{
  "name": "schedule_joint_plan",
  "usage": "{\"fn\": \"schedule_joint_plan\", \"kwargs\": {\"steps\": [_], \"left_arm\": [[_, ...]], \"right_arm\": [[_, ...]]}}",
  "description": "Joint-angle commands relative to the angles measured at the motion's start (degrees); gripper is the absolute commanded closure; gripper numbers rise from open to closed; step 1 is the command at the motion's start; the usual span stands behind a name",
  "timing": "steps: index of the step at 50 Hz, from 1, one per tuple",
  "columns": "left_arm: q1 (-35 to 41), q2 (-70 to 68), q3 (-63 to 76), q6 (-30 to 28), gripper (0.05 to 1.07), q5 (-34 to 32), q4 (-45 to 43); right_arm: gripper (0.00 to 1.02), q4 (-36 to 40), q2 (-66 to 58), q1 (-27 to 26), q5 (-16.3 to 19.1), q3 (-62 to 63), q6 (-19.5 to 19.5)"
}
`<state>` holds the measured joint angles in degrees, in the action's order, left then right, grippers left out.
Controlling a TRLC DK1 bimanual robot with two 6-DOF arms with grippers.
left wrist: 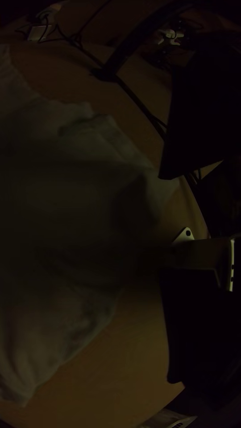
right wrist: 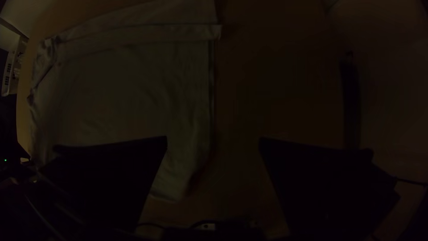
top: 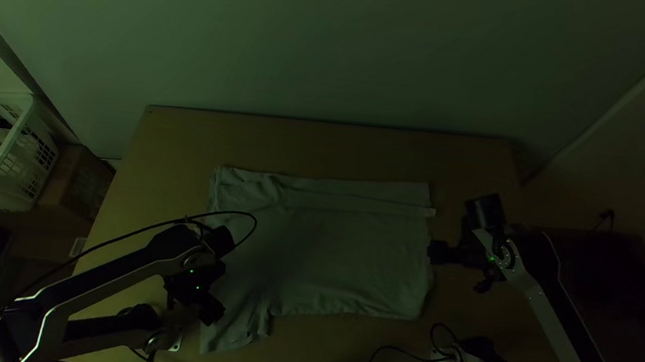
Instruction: Fold the t-shirt
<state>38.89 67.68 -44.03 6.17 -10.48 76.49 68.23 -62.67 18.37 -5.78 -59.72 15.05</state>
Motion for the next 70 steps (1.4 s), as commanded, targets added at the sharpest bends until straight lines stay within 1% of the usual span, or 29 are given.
{"fn": "schedule_joint_plan", "kwargs": {"steps": [1,3,7,14,16,23,28,32,34,35,41,51,54,60,66,69,70], "left_arm": [[1.9,2.5,1.8,2.3,0.16,-0.3,-0.5],[2.2,3.6,1.7,2.4,0.16,-0.4,-0.6],[2.4,5.2,1.7,2.4,0.21,-0.4,-0.9],[5.8,6.3,1.7,2.2,0.22,-0.5,-1.3],[6.3,6.4,1.6,2.1,0.25,-0.5,-1.3],[6.5,7.7,1.3,1.9,0.44,-0.6,-1.3],[6.6,7.9,0.6,1.6,0.63,-2.4,-2.0],[6.5,7.5,-1.1,1.2,0.87,-3.5,-3.5],[6.2,6.7,-1.9,0.9,1.02,-3.4,-5.0],[5.9,6.1,-2.1,0.2,1.05,-3.5,-5.8],[4.3,4.7,-3.1,-1.6,1.04,-5.5,-6.8],[0.7,3.8,-3.5,-3.4,1.04,-6.0,-6.4],[0.0,3.2,-4.0,-3.4,1.04,-6.0,-6.3],[-1.5,2.1,-5.2,-4.6,1.04,-6.0,-4.7],[-1.9,2.0,-5.0,-5.1,1.04,-5.2,-1.2],[-2.9,2.0,-4.3,-5.0,1.04,-2.6,-0.7],[-3.1,2.1,-4.0,-5.0,1.01,-1.6,-0.6]], "right_arm": [[0.1,0.7,-1.0,0.3,1.3,-0.5,1.0],[0.1,0.7,-1.2,0.3,1.8,-0.2,1.0],[0.1,0.7,-1.6,0.3,3.1,0.8,0.9],[0.1,0.7,-2.1,0.3,5.1,3.6,0.8],[0.1,0.7,-2.4,0.3,5.5,4.3,0.7],[0.1,0.9,-3.7,0.4,8.2,6.5,0.3],[0.1,1.6,-5.5,0.6,9.6,8.1,-0.3],[0.1,2.4,-7.6,0.6,10.4,9.2,-0.9],[0.1,3.1,-9.0,0.6,10.6,9.5,-1.2],[0.1,3.6,-9.5,0.6,10.6,9.7,-1.3],[0.1,5.7,-11.4,0.9,11.0,10.7,-2.8],[0.1,6.0,-12.1,2.9,12.1,13.0,-2.9],[0.16,6.0,-12.5,3.3,12.5,13.8,-3.0],[0.16,6.0,-13.6,4.2,13.9,14.5,-3.4],[0.16,6.0,-14.4,4.6,14.2,14.5,-3.6],[0.16,6.0,-14.4,4.8,14.2,14.6,-3.6],[0.16,6.0,-14.4,4.8,14.3,14.6,-3.6]]}}
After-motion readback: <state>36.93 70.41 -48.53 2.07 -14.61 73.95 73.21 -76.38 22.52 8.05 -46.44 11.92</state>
